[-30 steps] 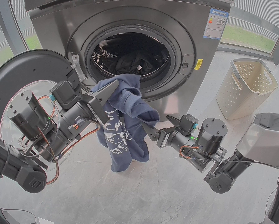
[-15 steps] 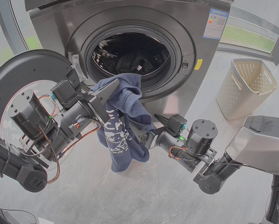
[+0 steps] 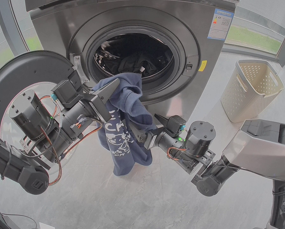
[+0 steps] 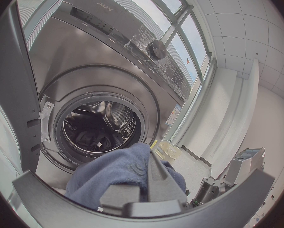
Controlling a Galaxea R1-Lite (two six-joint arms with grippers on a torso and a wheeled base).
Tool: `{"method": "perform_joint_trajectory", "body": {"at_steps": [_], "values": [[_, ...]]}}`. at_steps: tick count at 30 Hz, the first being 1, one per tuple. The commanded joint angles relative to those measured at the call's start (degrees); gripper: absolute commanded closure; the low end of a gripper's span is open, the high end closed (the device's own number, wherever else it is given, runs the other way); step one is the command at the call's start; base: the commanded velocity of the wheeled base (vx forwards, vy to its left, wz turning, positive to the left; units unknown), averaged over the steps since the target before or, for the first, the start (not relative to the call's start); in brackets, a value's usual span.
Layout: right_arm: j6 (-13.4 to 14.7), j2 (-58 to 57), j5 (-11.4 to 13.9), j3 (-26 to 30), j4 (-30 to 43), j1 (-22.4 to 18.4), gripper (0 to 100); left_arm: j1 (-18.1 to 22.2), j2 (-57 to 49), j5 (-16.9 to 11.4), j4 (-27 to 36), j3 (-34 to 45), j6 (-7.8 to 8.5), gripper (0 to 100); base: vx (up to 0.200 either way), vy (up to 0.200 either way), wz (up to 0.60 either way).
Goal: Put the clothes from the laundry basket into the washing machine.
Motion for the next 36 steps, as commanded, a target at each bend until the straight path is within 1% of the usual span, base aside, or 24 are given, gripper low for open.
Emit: {"method": "perform_joint_trajectory", "body": {"at_steps": [1, 6, 10, 13, 15, 18, 22, 25, 30, 36], "values": [[-0.06, -3.27, -0.11, 2.70, -0.09, -0.52, 0, 0.72, 0.69, 0.51, -0.02, -0.78, 0.03, 100, 0.000, 0.000, 0.00], [-0.23, -8.90, -0.11, 7.45, -0.01, -1.14, 0, 0.81, 0.78, 0.51, -0.11, -0.78, -0.05, 100, 0.000, 0.000, 0.00], [-1.11, -12.06, -0.11, 11.05, 0.26, -4.48, 0, 0.81, 0.78, 0.59, -0.02, -0.87, -0.05, 100, 0.000, 0.000, 0.00], [-1.37, -12.85, 0.16, 11.93, 0.61, -6.94, 0, 0.81, 0.69, 0.59, -0.02, -0.87, -0.05, 100, 0.000, 0.000, 0.00], [-1.37, -12.68, 0.33, 12.02, 0.61, -7.64, 0, 0.72, 0.69, 0.59, -0.11, -0.78, -0.05, 100, 0.000, 0.000, 0.00], [-1.29, -11.27, 0.24, 11.75, 0.70, -6.85, 0, 0.72, 0.69, 0.51, -0.11, -0.87, -0.05, 100, 0.000, 0.000, 0.00], [-1.20, -8.46, 0.16, 9.99, 0.61, -4.83, 0, 0.63, 0.61, 0.51, -0.11, -0.87, -0.05, 100, 0.000, 0.000, 0.00], [-1.11, -6.61, 0.07, 8.94, 0.61, -4.22, 0, 0.72, 0.61, 0.51, -0.20, -0.78, -0.05, 100, 0.000, 0.000, 0.00], [-1.02, -5.64, -0.02, 8.94, 0.26, -3.60, 0, 0.72, 0.69, 0.51, -0.46, -0.87, -0.14, 100, 0.000, 0.000, 0.00], [-0.58, -3.45, -0.28, 9.38, 0.08, -1.75, 0, 0.72, 0.87, 0.51, -0.46, -1.66, -0.14, 100, 0.000, 0.000, 0.00]]}}
